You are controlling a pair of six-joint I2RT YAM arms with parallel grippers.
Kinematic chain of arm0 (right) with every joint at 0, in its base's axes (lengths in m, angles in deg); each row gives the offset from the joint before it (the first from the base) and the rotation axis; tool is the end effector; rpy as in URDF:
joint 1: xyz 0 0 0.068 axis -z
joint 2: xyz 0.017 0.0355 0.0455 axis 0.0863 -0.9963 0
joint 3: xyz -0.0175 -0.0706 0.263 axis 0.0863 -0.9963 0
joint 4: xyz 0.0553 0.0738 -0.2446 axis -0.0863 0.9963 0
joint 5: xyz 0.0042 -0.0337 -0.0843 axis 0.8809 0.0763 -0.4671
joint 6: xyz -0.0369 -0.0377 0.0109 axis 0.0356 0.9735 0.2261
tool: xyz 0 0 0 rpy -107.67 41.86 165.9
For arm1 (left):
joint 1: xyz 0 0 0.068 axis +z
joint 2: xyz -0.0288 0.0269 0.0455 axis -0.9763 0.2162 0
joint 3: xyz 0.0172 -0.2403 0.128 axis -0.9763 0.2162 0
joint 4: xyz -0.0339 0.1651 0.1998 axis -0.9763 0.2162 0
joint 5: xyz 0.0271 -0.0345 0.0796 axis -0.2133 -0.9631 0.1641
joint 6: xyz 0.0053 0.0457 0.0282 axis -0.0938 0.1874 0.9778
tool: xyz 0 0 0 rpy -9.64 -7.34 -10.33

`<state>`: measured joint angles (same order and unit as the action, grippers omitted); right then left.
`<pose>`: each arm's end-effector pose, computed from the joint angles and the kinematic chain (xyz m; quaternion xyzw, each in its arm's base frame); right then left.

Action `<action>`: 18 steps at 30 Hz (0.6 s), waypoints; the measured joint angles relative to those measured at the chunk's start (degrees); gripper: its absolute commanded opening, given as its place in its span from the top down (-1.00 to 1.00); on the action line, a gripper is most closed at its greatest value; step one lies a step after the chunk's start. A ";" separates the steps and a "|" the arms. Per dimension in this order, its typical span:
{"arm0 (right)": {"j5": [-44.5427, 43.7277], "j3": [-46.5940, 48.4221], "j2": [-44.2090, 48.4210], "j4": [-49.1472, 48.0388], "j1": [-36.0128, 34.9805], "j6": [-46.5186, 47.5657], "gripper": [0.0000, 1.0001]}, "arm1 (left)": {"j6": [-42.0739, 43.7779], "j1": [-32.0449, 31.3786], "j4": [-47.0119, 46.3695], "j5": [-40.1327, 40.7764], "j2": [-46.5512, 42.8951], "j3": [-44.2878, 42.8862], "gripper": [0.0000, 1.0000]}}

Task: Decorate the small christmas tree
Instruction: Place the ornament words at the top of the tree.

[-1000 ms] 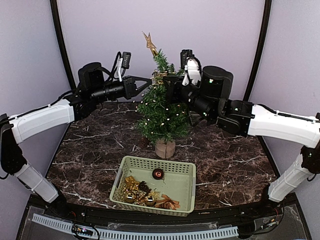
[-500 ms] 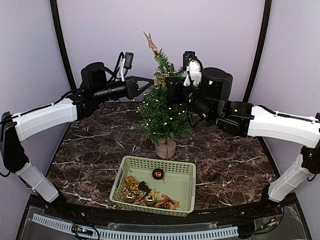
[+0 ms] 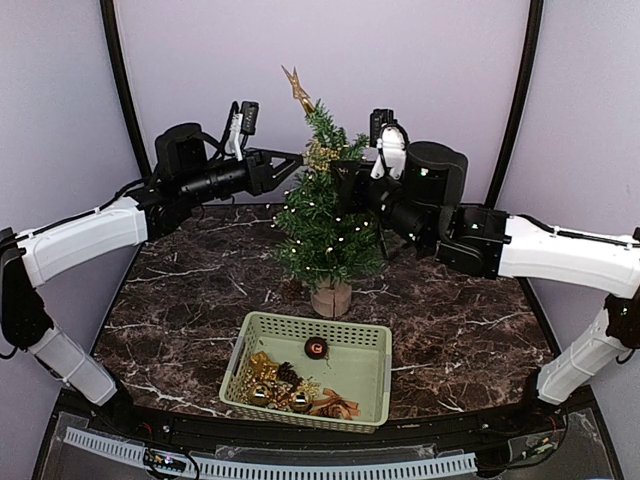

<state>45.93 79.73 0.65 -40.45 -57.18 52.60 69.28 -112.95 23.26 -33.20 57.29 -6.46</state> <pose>0.1790 0.3010 0.4014 -0.0727 0.6871 0.3259 0.6453 0.2848 -0.2215 0.3958 0.2521 0.6210 -0.4681 0.5760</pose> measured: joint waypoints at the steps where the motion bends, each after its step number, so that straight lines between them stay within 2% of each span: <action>1: 0.04 -0.52 0.42 -0.07 0.00 -0.07 0.53 | 0.13 0.07 0.33 0.37 -0.70 0.31 0.04; 7: 0.87 -2.36 3.08 -0.50 0.00 -0.22 0.30 | 0.90 0.26 1.40 2.47 -5.16 2.60 -0.31; 18: 5.49 -6.97 9.60 -3.19 0.00 0.13 -0.23 | 1.38 0.31 3.85 4.52 -11.06 6.69 -0.50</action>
<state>51.42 72.76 10.24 -43.65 -57.18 52.74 70.66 -112.65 27.11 -28.67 46.23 0.23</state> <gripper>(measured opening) 0.555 0.739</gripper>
